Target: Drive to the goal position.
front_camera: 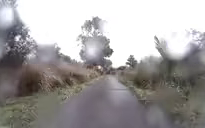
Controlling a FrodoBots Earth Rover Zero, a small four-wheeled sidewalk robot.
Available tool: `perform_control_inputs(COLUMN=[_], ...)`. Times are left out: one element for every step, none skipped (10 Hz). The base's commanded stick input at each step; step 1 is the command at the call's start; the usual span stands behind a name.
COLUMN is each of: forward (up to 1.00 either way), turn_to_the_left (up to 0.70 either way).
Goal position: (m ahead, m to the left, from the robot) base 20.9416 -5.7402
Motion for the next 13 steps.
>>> perform_control_inputs(forward=[0.85, 0.85, 0.85, 0.85, 0.85, 0.85, 0.85, 0.85, 0.85, 0.85, 0.85, 0.85, 0.85], turn_to_the_left=[0.0, 0.0, 0.0, 0.0, 0.0, 0.0, 0.0, 0.0, 0.0, 0.0, 0.0, 0.0, 0.0])
